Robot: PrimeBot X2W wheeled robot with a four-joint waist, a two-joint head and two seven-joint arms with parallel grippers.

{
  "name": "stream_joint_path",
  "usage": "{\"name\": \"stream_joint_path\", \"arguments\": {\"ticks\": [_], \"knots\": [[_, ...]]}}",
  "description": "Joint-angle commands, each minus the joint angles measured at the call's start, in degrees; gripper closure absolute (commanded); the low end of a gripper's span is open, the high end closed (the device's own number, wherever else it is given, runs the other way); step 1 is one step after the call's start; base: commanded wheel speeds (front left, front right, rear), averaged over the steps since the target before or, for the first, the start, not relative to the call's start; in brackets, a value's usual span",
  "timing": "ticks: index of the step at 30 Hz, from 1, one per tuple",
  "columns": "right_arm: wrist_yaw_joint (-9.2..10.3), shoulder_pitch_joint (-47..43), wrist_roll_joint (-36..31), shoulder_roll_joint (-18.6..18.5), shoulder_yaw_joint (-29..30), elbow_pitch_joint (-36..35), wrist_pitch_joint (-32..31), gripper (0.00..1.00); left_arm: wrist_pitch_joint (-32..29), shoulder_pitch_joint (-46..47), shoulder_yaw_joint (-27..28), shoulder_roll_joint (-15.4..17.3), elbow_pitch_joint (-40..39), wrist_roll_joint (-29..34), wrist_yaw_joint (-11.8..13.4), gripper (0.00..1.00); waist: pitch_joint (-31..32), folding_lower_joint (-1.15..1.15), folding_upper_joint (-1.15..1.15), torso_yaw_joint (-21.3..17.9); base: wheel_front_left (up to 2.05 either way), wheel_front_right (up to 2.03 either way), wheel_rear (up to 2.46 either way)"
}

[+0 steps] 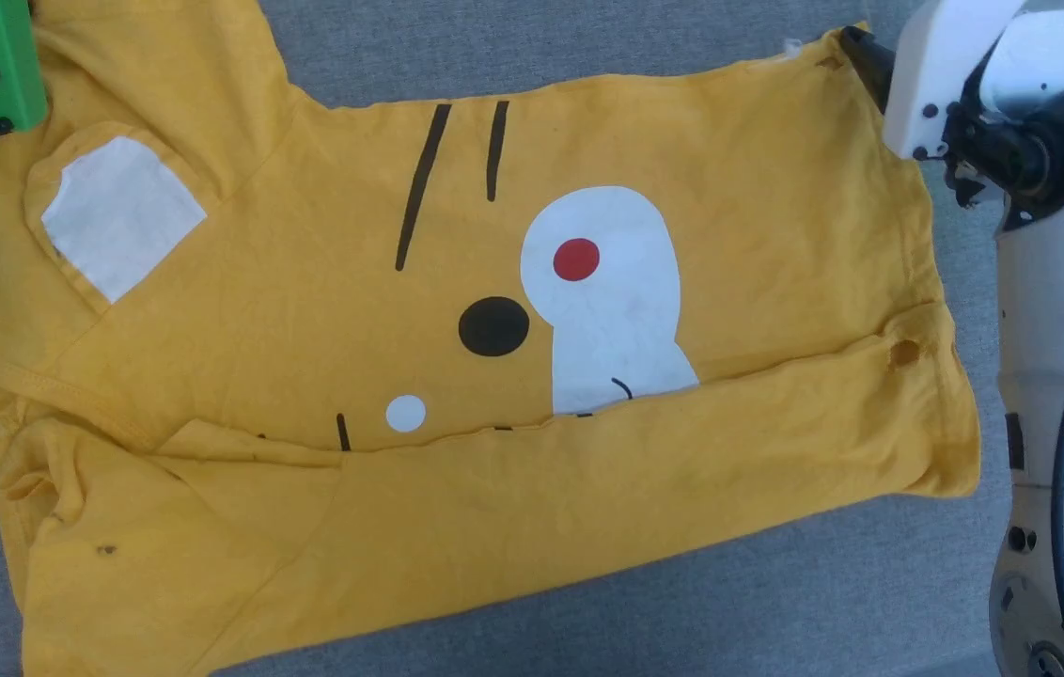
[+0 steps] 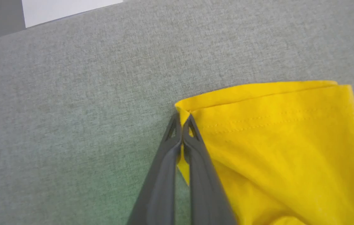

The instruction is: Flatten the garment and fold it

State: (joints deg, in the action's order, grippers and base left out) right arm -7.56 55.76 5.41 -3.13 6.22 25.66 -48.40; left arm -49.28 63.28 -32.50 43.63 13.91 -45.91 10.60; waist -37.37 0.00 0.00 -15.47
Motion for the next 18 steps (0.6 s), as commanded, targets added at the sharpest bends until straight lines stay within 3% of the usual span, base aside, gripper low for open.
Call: {"name": "stream_joint_path", "arguments": {"ticks": [1, 2, 3, 5, 11, 18], "knots": [[0.08, 0.52, -0.50, 0.24, -0.79, 1.30, -1.52, 0.03, 0.19, -0.82, -0.33, -0.16, 0.60, -0.48, -0.20, 1.00, -0.16, 0.00, 0.00, 0.20, 0.00, 0.00, 0.00], [0.08, 0.65, -0.56, 0.24, -1.16, 1.86, -2.59, 0.53, 0.33, -0.79, -0.35, -0.21, 0.72, -0.48, -0.28, 1.00, -0.18, 0.00, 0.00, 0.25, 0.00, 0.00, 0.00], [0.08, 0.72, -0.71, 0.24, -1.44, 2.17, -3.30, 0.64, 0.45, -0.77, -0.35, -0.23, 0.81, -0.50, -0.35, 1.00, -0.17, 0.00, 0.00, 0.26, 0.00, 0.00, 0.00], [0.08, 0.75, -1.08, 0.24, -2.13, 2.39, -4.45, 1.00, 0.77, -0.79, -0.33, -0.27, 1.00, -0.56, -0.49, 1.00, -0.16, 0.00, 0.00, 0.28, 0.00, 0.00, 0.00], [0.08, 0.58, -1.92, 0.24, -3.08, 0.23, -1.30, 1.00, 6.48, 0.01, 0.05, 0.28, 0.95, 1.74, -1.77, 1.00, -0.44, 0.00, 0.00, 0.26, 0.00, 0.00, 0.00], [0.08, -0.63, -3.70, 0.24, -1.58, -1.27, 9.66, 1.00, 21.14, 1.57, 0.66, -0.16, 3.47, 7.49, -3.05, 1.00, 0.26, 0.00, 0.00, 1.13, 0.00, 0.00, 0.00]]}}
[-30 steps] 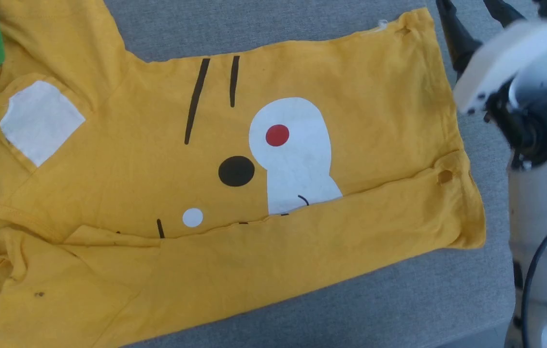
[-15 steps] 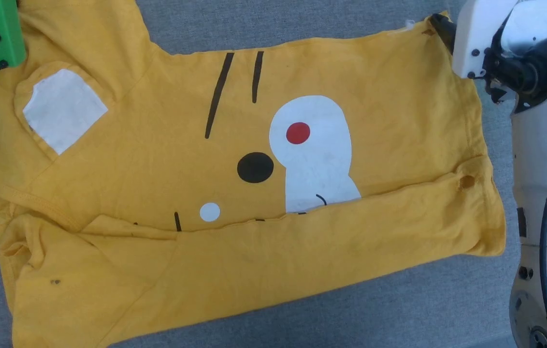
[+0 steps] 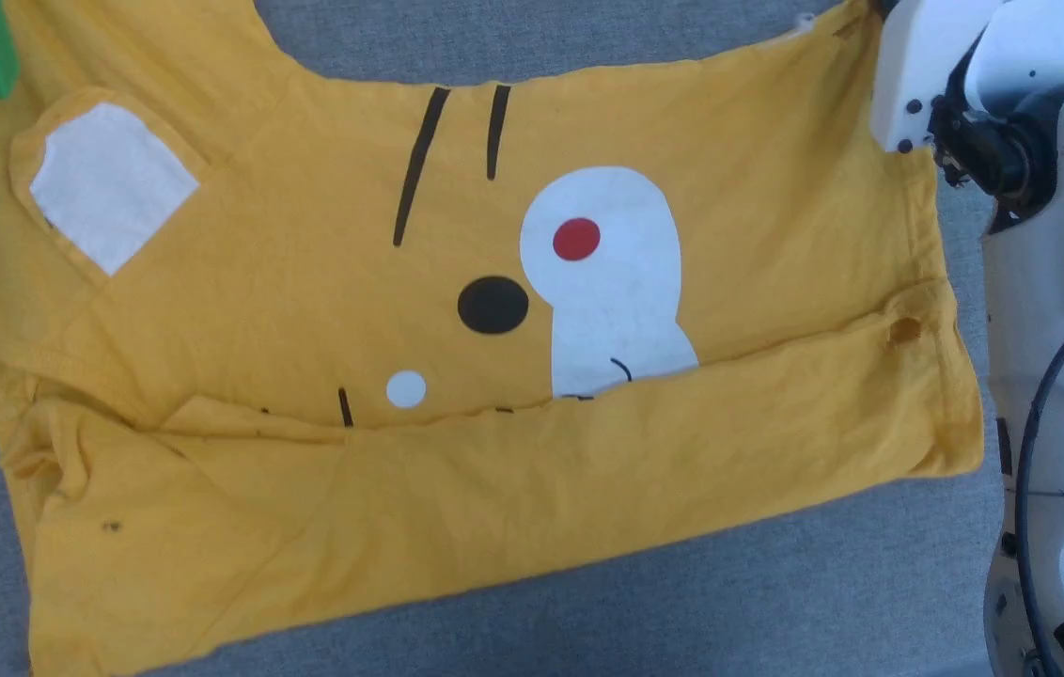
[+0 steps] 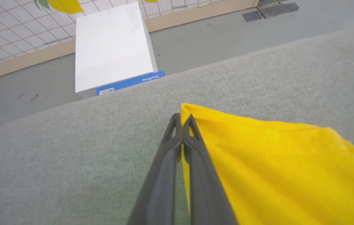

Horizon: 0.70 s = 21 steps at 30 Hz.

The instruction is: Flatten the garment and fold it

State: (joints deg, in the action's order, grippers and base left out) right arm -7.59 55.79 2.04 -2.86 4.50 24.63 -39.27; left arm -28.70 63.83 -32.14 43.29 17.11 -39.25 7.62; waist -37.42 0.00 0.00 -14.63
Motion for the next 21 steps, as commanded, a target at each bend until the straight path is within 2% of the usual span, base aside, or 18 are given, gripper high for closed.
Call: {"name": "stream_joint_path", "arguments": {"ticks": [1, 8, 15, 21], "knots": [[0.10, -0.98, -0.39, -0.02, 0.41, -0.13, 1.92, 1.00, 2.35, 1.01, 0.40, 0.03, 0.75, 1.30, -0.18, 1.00, 0.54, 0.00, 0.00, 0.43, 0.00, 0.00, 0.00], [0.10, -5.19, 0.47, -0.02, 2.09, 0.56, 12.64, 1.00, 14.17, -3.26, 2.51, -1.78, 3.21, 0.65, 0.03, 1.00, 4.19, 0.00, 0.00, 2.19, 0.00, 0.00, 0.00], [0.10, -11.40, 3.19, -1.04, -1.04, -1.11, 21.04, 1.00, 18.81, -14.89, 3.60, -1.35, -0.44, -3.60, -0.51, 1.00, 10.36, 0.00, 0.00, 4.66, 0.00, 0.00, 0.00], [0.10, -18.86, 5.72, -3.50, -1.87, -5.01, 24.06, 1.00, 21.52, -27.02, 4.33, -0.77, -7.59, -7.62, 0.42, 1.00, 15.69, 0.00, 0.00, 7.13, 0.00, 0.00, 0.00]]}}
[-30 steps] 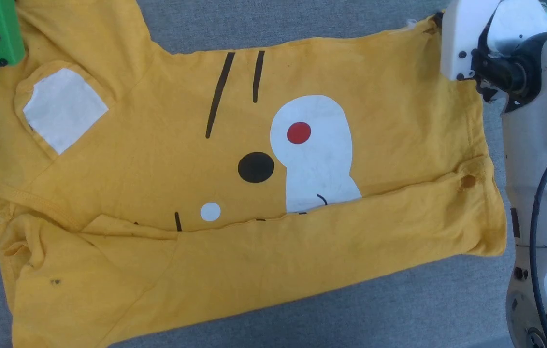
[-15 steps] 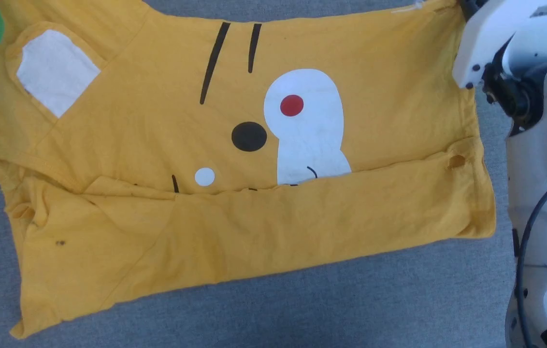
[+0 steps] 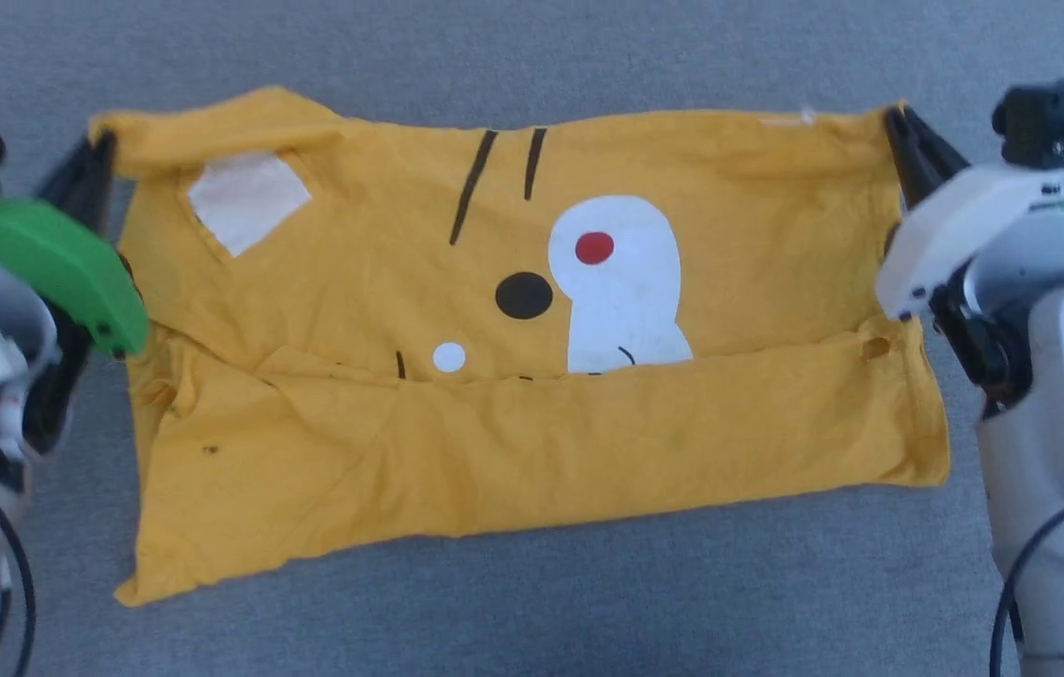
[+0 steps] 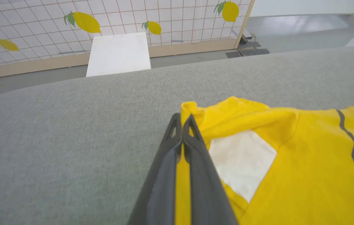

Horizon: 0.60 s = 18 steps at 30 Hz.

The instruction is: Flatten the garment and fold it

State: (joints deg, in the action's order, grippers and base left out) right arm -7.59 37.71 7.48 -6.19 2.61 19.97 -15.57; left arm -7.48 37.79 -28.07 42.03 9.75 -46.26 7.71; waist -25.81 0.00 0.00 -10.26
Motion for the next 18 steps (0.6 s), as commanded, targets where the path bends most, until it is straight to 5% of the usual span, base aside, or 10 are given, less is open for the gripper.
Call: {"name": "stream_joint_path", "arguments": {"ticks": [1, 7, 18], "knots": [[0.10, -2.38, 0.73, -0.57, 0.11, -1.37, 0.64, 1.00, 0.67, -3.42, 0.40, 0.54, -1.65, -1.51, 0.63, 1.00, 4.97, 0.00, 0.00, 3.24, 0.00, 0.00, 0.00], [0.10, -13.96, 3.10, -1.90, 2.48, -7.58, -1.38, 1.00, 3.47, -19.42, 1.01, 0.08, -10.73, -7.27, 2.89, 1.00, 9.74, 0.00, 0.00, 5.73, 0.00, 0.00, 0.00], [0.10, -21.60, 0.02, -5.37, 1.81, -7.29, -6.37, 1.00, 3.85, -31.02, -1.53, -1.84, -12.27, -12.20, 1.94, 1.00, 11.22, 0.00, 0.00, 7.14, 0.00, 0.00, 0.00]]}}
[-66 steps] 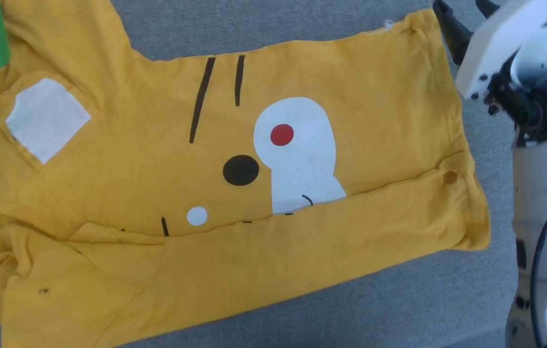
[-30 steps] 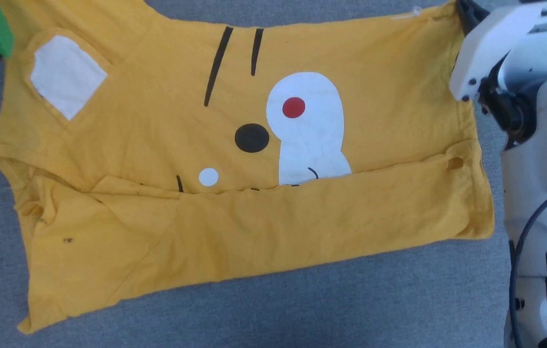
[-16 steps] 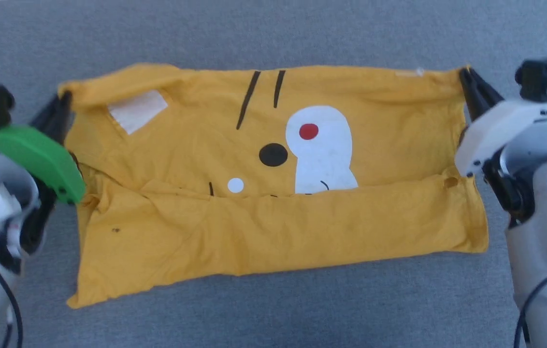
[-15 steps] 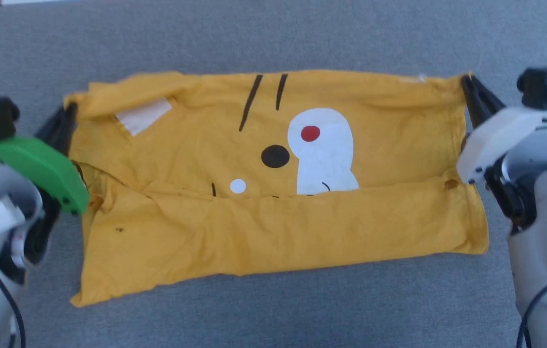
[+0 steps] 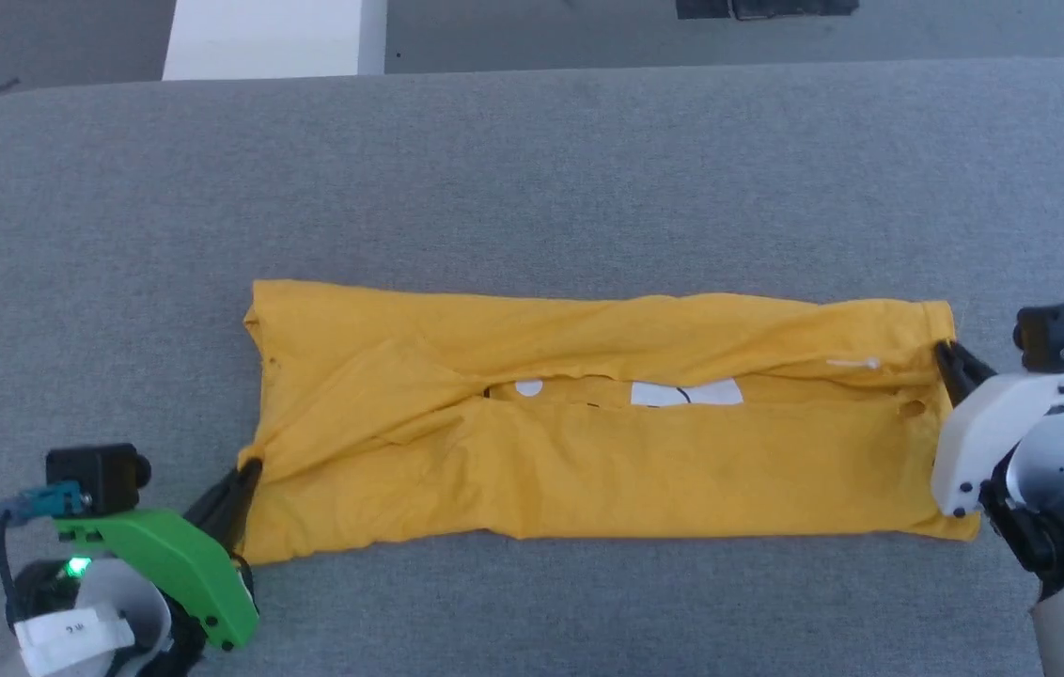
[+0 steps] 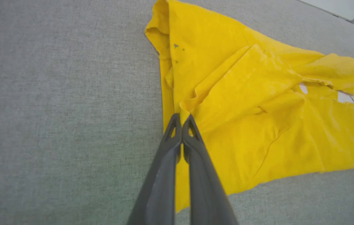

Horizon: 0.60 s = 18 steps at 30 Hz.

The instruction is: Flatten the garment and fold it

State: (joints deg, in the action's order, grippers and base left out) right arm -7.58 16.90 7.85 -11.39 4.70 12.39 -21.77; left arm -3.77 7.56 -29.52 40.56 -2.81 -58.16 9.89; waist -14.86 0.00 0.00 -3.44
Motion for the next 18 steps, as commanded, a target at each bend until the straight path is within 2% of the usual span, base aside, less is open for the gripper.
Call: {"name": "stream_joint_path", "arguments": {"ticks": [1, 5, 12, 13, 14, 15, 18], "knots": [[0.09, -1.01, -0.76, -0.50, -0.62, 1.03, -0.44, 1.00, 0.25, -1.10, -0.28, -0.58, 0.75, -0.45, -0.50, 1.00, 0.30, 0.00, 0.00, 0.37, 0.00, 0.00, 0.00], [0.09, -1.03, -2.10, -1.75, -2.18, 4.93, -1.27, 1.00, 0.38, -1.56, -1.49, -1.79, 3.32, -0.75, -1.79, 1.00, 0.14, 0.00, 0.00, 0.60, 0.00, 0.00, 0.00], [0.09, 0.36, -1.23, -1.74, -4.61, 10.58, -3.58, 1.00, 0.12, -0.24, -3.90, -4.41, 8.62, -0.60, -4.43, 1.00, 0.32, 0.00, 0.00, 0.61, 0.00, 0.00, 0.00], [0.09, 0.39, -0.71, -1.74, -4.95, 11.04, -4.22, 0.84, 0.09, -0.11, -4.22, -4.76, 9.39, -0.52, -4.63, 0.60, 0.58, 0.00, 0.00, 0.60, 0.00, 0.00, 0.00], [0.09, 0.40, -0.27, -1.75, -5.14, 11.09, -4.33, 0.54, 0.17, -0.04, -4.41, -5.00, 9.92, -0.43, -4.76, 0.29, 0.84, 0.00, 0.00, 0.58, 0.00, 0.00, 0.00], [0.09, 0.29, 0.39, -1.74, -5.23, 10.98, -4.32, 0.00, 0.56, -0.01, -4.46, -5.37, 10.46, -0.38, -4.80, 0.00, 1.18, 0.00, 0.00, 0.57, 0.00, 0.00, 0.00], [0.09, -0.75, 2.00, -1.46, -4.45, 9.65, -3.59, 0.00, 1.77, -0.44, -4.35, -6.42, 10.70, -0.40, -4.30, 0.00, 2.47, 0.00, 0.00, 0.70, 0.00, 0.00, 0.00]]}}
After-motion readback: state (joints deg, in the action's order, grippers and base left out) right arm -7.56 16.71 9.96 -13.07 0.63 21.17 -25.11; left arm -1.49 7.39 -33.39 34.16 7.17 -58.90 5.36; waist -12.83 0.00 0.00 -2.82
